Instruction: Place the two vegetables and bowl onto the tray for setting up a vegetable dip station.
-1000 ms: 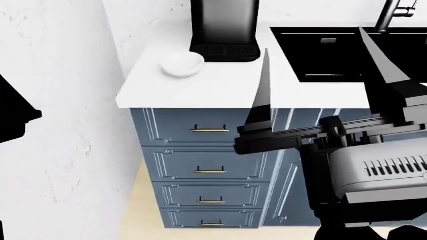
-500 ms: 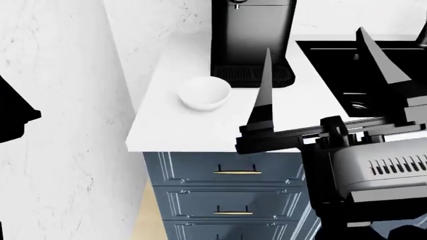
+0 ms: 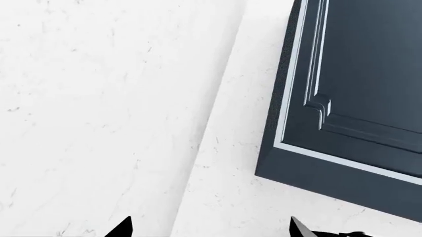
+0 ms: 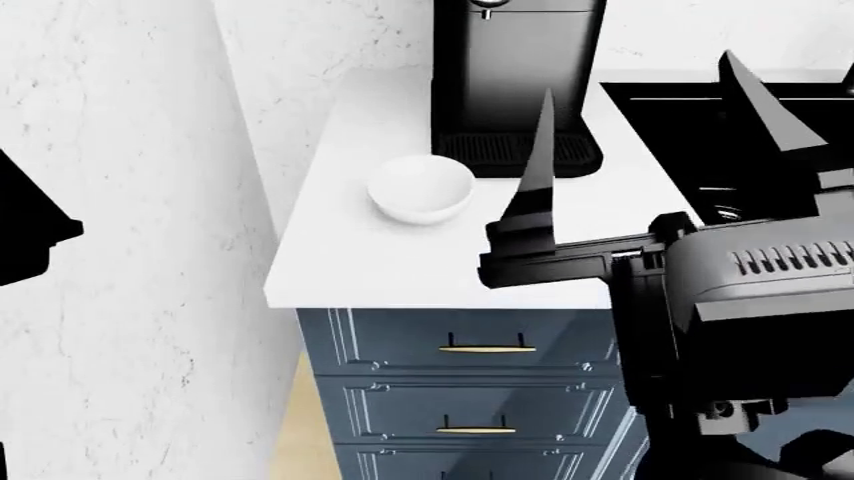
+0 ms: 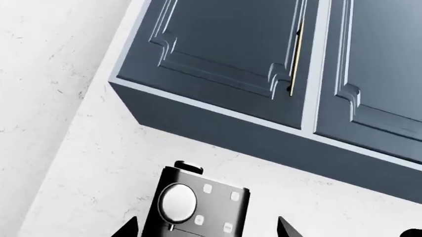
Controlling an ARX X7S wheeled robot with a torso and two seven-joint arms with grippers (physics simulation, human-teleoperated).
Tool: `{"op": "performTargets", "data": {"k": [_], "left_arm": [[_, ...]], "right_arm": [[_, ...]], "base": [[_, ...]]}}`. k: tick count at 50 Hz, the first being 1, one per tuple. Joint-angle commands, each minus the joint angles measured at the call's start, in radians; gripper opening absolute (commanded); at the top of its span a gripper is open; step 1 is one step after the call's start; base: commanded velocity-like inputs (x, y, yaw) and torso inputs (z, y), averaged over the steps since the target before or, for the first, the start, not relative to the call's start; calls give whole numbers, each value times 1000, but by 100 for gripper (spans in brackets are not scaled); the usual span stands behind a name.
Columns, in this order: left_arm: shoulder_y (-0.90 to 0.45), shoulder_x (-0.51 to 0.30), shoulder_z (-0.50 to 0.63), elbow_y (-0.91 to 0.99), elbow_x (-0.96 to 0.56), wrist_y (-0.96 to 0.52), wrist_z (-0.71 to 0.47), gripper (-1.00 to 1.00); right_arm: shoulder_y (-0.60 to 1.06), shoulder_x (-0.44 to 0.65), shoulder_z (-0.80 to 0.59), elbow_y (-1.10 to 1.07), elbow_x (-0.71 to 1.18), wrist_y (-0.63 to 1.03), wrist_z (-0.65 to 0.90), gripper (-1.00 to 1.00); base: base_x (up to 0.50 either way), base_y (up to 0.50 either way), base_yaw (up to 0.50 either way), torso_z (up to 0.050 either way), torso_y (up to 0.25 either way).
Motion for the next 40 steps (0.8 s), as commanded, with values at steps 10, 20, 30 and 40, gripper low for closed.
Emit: {"op": "performTargets", "data": {"k": [10, 20, 30, 40], "left_arm": [[-15, 1, 17, -7, -2, -1, 0, 100], [-13, 0, 19, -5, -2, 0, -3, 100], [-15, -1, 24, -5, -2, 1, -3, 100], [-16, -3, 27, -4, -3, 3, -4, 100]], "right_arm": [[480, -4, 99, 310, 938, 151, 157, 100], [572, -46, 46, 628, 1068, 211, 77, 100], [591, -114, 51, 872, 1105, 167, 11, 100], [588, -195, 60, 1059, 1147, 126, -91, 100]], "base": [[0, 0, 0, 0, 0], [0, 0, 0, 0, 0], [0, 0, 0, 0, 0], [0, 0, 0, 0, 0]]}}
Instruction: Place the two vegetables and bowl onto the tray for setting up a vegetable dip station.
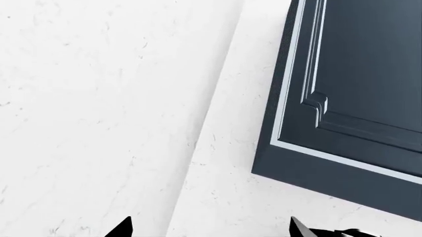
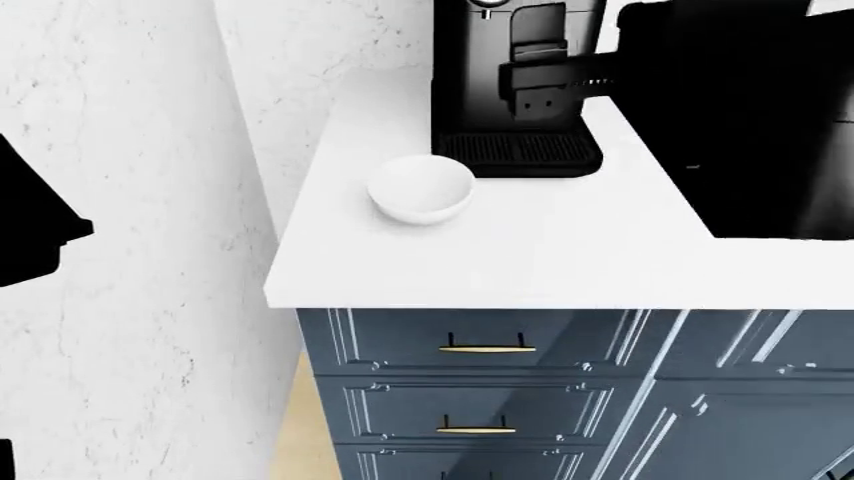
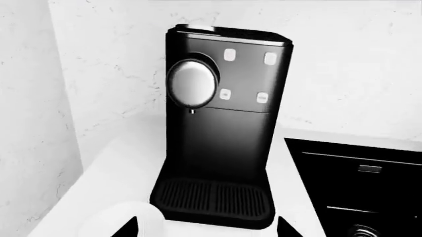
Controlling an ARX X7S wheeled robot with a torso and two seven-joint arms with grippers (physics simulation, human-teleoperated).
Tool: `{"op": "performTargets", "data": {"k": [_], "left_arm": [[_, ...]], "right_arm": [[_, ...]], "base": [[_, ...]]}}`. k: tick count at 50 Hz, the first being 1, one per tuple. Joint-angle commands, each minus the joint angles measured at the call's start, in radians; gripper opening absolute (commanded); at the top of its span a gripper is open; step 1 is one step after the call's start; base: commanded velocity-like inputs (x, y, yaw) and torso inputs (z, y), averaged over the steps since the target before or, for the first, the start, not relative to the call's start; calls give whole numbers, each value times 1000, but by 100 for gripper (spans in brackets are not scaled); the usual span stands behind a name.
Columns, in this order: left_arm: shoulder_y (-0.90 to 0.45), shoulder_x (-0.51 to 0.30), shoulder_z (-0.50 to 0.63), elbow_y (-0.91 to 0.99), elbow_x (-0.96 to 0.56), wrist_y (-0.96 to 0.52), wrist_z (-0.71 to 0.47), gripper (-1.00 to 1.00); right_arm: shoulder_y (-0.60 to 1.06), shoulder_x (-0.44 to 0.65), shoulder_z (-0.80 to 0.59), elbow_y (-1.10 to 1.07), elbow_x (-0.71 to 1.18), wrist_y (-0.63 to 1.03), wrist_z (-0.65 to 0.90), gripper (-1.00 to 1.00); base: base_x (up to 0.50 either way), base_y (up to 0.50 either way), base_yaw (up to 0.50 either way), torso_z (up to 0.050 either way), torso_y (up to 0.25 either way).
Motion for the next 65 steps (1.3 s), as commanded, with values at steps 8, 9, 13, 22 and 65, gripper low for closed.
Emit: {"op": "performTargets", "data": {"k": [8, 9, 13, 22, 65], "left_arm": [[2, -3, 3, 0, -2, 5, -1, 100], [3, -3, 2, 0, -2, 6, -1, 100], [4, -3, 0, 0, -3, 8, -2, 100], [3, -4, 3, -1, -2, 10, -3, 100], [2, -9, 11, -5, -2, 16, -6, 100]], "right_arm": [[79, -152, -45, 379, -34, 29, -273, 100], [83, -159, -49, 393, -33, 37, -290, 100], [91, -182, -72, 452, -87, 41, -348, 100], [67, -215, -66, 523, -125, -7, -435, 100], [-9, -327, -109, 795, -161, -57, -620, 100]], "base": [[0, 0, 0, 0, 0], [0, 0, 0, 0, 0], [0, 0, 0, 0, 0], [0, 0, 0, 0, 0], [0, 0, 0, 0, 0]]}}
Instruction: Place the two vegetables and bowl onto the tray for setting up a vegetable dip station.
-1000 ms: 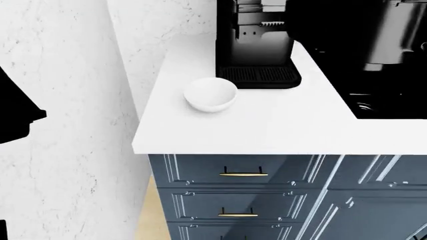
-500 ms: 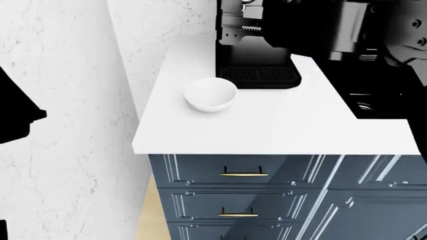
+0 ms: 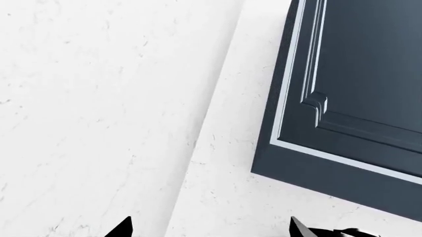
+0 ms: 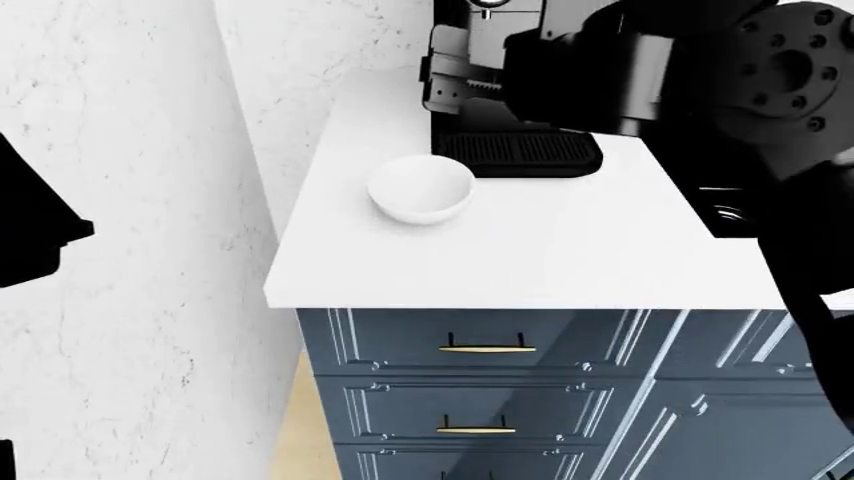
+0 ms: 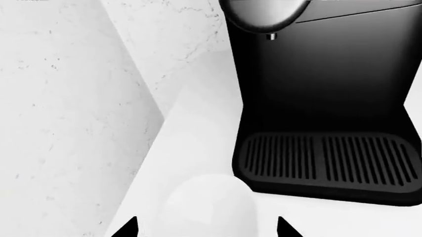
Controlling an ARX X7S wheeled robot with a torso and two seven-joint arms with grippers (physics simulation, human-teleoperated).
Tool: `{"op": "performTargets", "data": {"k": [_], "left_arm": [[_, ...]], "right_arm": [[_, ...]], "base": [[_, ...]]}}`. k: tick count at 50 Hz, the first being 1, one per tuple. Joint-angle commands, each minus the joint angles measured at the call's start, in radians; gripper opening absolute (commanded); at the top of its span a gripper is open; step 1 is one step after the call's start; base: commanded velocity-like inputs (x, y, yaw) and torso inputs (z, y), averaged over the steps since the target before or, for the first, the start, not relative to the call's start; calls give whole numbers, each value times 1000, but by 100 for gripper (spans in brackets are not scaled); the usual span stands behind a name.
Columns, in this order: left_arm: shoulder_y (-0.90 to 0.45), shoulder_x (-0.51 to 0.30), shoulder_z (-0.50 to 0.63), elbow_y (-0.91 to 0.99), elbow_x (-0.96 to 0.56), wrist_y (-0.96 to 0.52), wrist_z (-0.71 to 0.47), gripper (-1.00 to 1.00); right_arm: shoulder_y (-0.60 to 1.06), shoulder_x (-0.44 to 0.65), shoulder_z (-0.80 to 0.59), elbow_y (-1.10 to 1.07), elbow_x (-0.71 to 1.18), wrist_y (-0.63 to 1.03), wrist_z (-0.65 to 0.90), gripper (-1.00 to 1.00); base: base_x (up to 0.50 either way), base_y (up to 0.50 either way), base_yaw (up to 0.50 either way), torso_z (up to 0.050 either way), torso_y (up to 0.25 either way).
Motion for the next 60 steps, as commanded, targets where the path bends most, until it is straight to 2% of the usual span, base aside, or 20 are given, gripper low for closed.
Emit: {"op": "performTargets", "data": {"k": [1, 24, 60], "left_arm": [[-1, -1, 1, -2, 0, 2, -1, 100], [5, -3, 0, -3, -1, 10, -3, 100], [1, -8, 8, -6, -1, 12, -6, 100]], "right_arm": [[0, -34, -20, 94, -36, -17, -70, 100], [32, -120, -101, 307, -109, 5, -99, 100], [85, -311, -237, 698, -272, -44, -405, 100]], "base": [[0, 0, 0, 0, 0], [0, 0, 0, 0, 0], [0, 0, 0, 0, 0]]}}
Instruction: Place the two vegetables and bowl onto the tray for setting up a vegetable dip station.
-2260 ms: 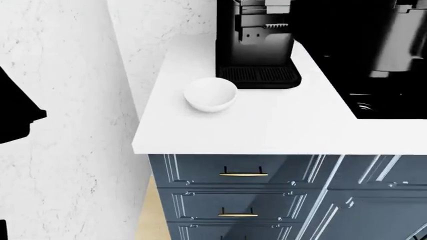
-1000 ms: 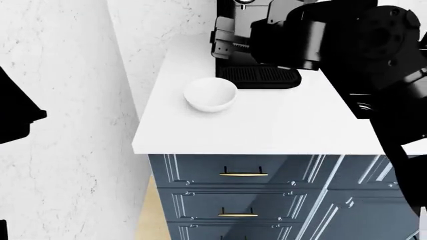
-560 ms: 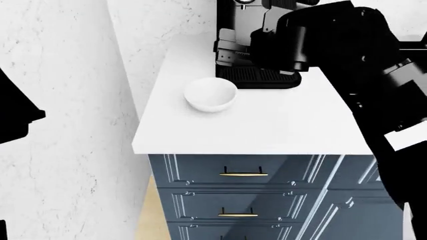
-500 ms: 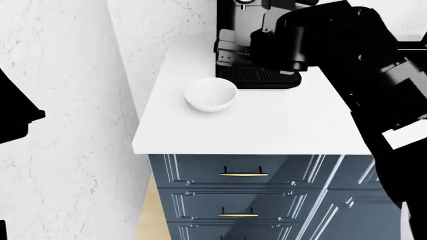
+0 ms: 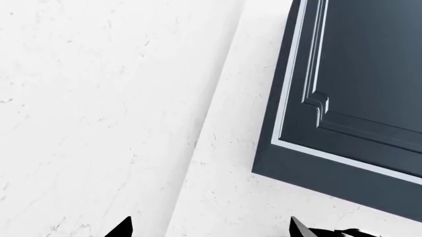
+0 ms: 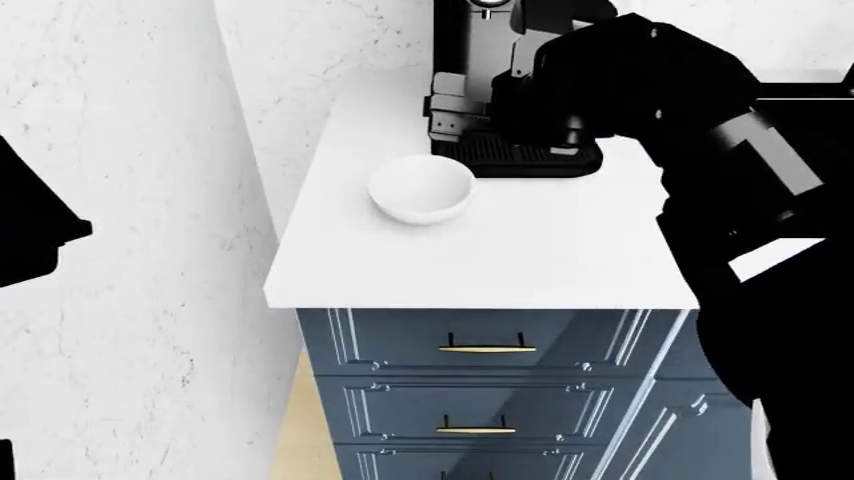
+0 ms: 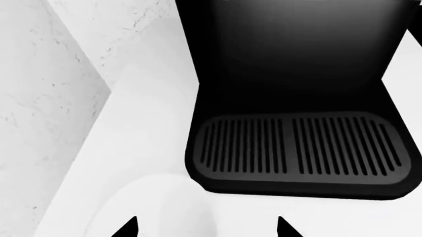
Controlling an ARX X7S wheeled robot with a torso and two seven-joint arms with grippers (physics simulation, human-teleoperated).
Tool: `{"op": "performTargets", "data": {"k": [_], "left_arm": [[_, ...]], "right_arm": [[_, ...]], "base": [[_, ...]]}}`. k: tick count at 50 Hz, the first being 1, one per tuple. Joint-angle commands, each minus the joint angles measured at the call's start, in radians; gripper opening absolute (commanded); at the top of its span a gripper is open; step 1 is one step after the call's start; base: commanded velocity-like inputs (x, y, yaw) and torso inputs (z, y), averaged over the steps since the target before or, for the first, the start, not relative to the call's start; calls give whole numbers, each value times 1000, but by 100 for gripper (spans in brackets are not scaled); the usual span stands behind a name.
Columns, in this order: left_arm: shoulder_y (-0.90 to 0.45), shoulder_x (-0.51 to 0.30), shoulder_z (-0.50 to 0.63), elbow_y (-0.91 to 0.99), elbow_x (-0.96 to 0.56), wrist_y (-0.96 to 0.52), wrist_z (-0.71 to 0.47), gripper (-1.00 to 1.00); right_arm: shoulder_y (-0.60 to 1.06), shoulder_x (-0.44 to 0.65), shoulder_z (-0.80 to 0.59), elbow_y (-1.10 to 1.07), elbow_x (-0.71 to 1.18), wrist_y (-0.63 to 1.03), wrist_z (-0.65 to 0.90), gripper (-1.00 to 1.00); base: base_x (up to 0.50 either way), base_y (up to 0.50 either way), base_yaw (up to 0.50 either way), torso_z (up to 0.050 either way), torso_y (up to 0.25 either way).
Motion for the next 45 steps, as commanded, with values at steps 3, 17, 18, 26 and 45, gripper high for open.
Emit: {"op": "performTargets", "data": {"k": [3, 17, 18, 26, 45], "left_arm": [[0, -1, 2, -2, 1, 2, 0, 100], [-3, 0, 8, -5, 2, 3, 0, 100], [-4, -1, 9, -6, 3, 2, 0, 100], [-6, -1, 12, -9, 3, 4, 2, 100], [1, -4, 8, -8, 4, 11, 0, 100]], "right_arm": [[18, -74, -56, 138, -57, -10, -109, 100], [-2, -87, -152, 131, 2, -20, -127, 100], [-5, -87, -162, 130, 14, -26, -129, 100], [-9, -87, -263, 128, 94, -58, -126, 100], [-27, -87, -428, 96, 273, -130, -139, 100]], "base": [[0, 0, 0, 0, 0], [0, 0, 0, 0, 0], [0, 0, 0, 0, 0], [0, 0, 0, 0, 0], [0, 0, 0, 0, 0]]}}
